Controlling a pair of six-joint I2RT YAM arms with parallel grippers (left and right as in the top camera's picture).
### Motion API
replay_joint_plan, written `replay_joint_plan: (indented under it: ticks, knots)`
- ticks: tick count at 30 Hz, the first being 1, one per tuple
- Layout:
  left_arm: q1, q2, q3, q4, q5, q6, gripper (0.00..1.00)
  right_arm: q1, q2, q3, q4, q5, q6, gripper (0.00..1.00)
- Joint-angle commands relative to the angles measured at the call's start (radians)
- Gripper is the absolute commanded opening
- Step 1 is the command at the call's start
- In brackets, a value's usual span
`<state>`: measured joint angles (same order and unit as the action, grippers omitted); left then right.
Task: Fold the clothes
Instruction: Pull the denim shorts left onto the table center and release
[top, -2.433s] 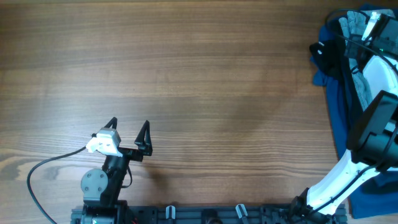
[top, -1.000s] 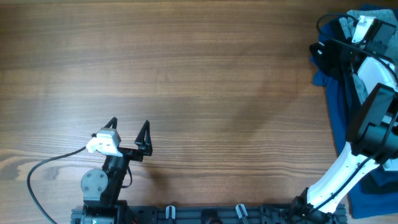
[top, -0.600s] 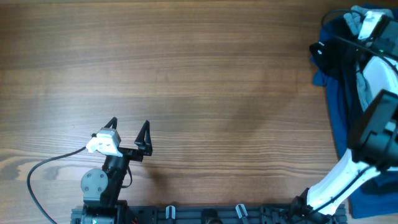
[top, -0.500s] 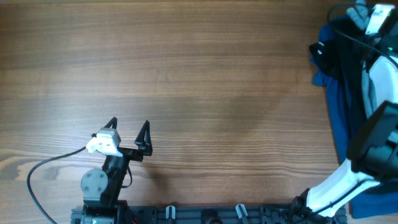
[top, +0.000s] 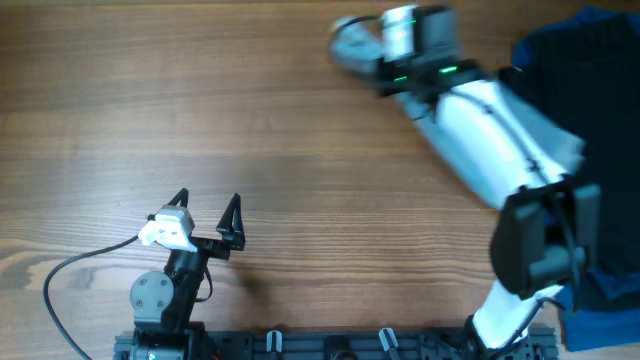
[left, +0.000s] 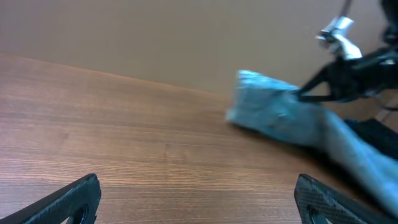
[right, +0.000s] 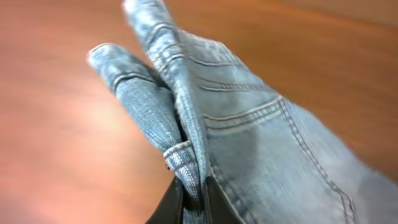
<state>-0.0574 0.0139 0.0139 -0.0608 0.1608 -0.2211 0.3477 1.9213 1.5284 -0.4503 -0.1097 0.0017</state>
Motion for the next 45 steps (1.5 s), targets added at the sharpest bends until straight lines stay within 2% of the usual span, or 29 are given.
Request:
replay_joint_plan:
  ticks: [1,4,9,13,18,25,29,31,33,35,38,41,45]
  knots:
    - [-0.003,-0.007,-0.008,0.000,-0.010,0.020,1.00,0.163,0.082,0.017,0.018,-0.045,0.080,0.05]
    - [-0.003,-0.007,-0.008,0.000,-0.010,0.020,1.00,0.307,0.125,0.017,0.018,0.018,0.076,0.09]
    - [-0.003,-0.007,-0.008,0.000,-0.010,0.020,1.00,0.406,0.122,0.017,0.013,-0.053,0.080,0.08]
    - [-0.003,-0.007,-0.008,0.000,-0.010,0.020,1.00,0.452,0.123,0.017,0.014,-0.085,0.133,0.07]
    - [-0.003,-0.007,-0.008,0.000,-0.010,0.020,1.00,0.494,0.123,0.017,0.007,-0.191,0.133,0.06]
    - [-0.003,-0.007,-0.008,0.000,-0.010,0.020,1.00,0.542,0.123,0.017,-0.074,-0.214,0.129,0.07]
    - [-0.003,-0.007,-0.008,0.000,-0.010,0.020,1.00,0.541,0.123,0.017,-0.073,-0.214,0.129,0.19]
    - [-0.003,-0.007,-0.008,0.000,-0.010,0.020,1.00,0.541,0.123,0.017,-0.072,-0.209,0.129,0.29]
    - [-0.003,-0.007,-0.008,0.000,-0.010,0.020,1.00,0.541,0.123,0.017,-0.066,-0.194,0.129,0.43]
    - [-0.003,-0.007,-0.008,0.000,-0.010,0.020,1.00,0.533,0.121,0.018,-0.053,-0.194,0.129,0.48]
    - [-0.003,-0.007,-0.008,0.000,-0.010,0.020,1.00,0.491,0.081,0.026,-0.040,-0.174,0.138,0.51]
    - [-0.003,-0.007,-0.008,0.000,-0.010,0.020,1.00,0.410,0.013,0.026,-0.054,-0.114,0.218,0.51]
    - [-0.003,-0.007,-0.008,0.000,-0.010,0.020,1.00,0.249,-0.072,0.026,-0.179,-0.115,0.207,0.51]
